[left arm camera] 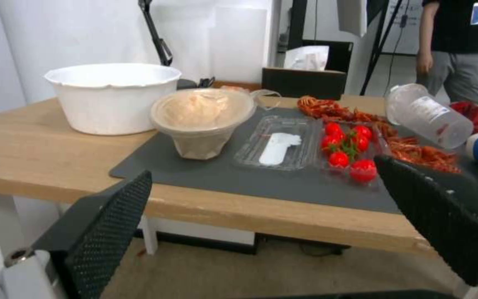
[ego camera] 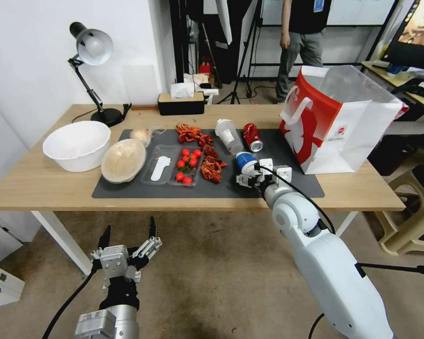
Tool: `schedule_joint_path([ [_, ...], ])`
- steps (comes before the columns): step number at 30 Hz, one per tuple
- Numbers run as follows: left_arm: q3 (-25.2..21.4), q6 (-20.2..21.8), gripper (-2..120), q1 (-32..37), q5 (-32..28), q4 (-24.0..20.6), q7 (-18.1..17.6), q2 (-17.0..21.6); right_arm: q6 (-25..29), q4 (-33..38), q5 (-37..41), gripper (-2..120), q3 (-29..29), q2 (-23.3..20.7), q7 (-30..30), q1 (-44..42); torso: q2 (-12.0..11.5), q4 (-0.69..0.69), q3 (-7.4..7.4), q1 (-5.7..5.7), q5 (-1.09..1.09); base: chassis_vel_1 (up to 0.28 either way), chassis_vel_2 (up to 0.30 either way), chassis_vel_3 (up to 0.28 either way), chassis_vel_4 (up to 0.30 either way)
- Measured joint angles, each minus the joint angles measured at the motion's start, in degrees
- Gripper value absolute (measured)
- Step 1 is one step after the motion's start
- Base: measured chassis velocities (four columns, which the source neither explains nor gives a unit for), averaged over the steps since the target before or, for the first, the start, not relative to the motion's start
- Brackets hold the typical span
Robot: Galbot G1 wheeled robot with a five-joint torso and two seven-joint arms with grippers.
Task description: Pick up the trash from the table and place it into the takeout bag.
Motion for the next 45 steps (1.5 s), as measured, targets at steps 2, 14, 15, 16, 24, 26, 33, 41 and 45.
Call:
schedule_joint_path([
  [2,0.0,0.0,100,0.0,0.0,0.0,0.0,0.0,0.0,0.0,0.0,93,0.0,0.0,0.0,-0.1,0.0,0.0,0.0,0.0,0.0,0.0,0.0,0.0,0.0],
  [14,0.4,0.0,100,0.2,-0.3,-0.4,0.0,0.0,2.4,1.0,-1.3,70,1.0,-0.8,-2.0,-1.4,0.0,0.0,0.0,0.0,0.0,0.0,0.0,0.0,0.0],
  [15,0.4,0.0,100,0.2,-0.2,-0.4,0.0,0.0,2.8,1.2,-1.6,70,1.1,-0.8,-2.2,-1.5,0.0,0.0,0.0,0.0,0.01,0.0,0.0,0.0,0.0],
  [16,0.4,0.0,100,0.2,-0.2,-0.4,0.0,0.0,2.9,1.3,-1.7,70,1.2,-0.9,-2.3,-1.6,0.0,0.0,0.0,0.0,0.01,0.0,0.0,0.0,0.0],
  [24,0.4,-0.1,100,0.2,-0.2,-0.5,0.0,0.0,6.6,6.2,-1.4,70,3.4,-3.5,-4.6,-1.5,0.0,0.0,0.0,0.0,0.01,0.0,0.0,0.0,0.0],
  [26,0.4,-0.1,100,0.4,-0.2,-0.7,0.0,0.0,6.9,8.4,0.6,70,5.0,-5.6,-4.8,0.0,0.0,-0.01,0.0,0.0,0.02,0.0,0.0,0.0,0.0],
  [33,0.4,0.4,100,1.4,-1.1,-2.3,-0.2,0.0,6.8,6.4,12.0,69,9.3,-18.0,1.7,19.3,0.0,0.0,0.0,0.0,0.02,0.0,0.0,0.0,0.0],
  [41,0.5,0.4,100,2.4,-1.9,-3.6,-0.4,0.0,6.0,-5.2,13.6,68,9.3,-18.5,3.3,24.9,0.0,0.0,0.0,0.0,0.02,0.0,0.0,0.0,0.0],
  [45,0.3,0.6,100,2.4,-2.1,-3.8,-0.4,0.0,6.6,-7.6,13.2,80,9.2,-17.9,3.4,24.9,0.0,0.0,0.01,0.0,0.01,0.0,0.0,0.0,0.0],
])
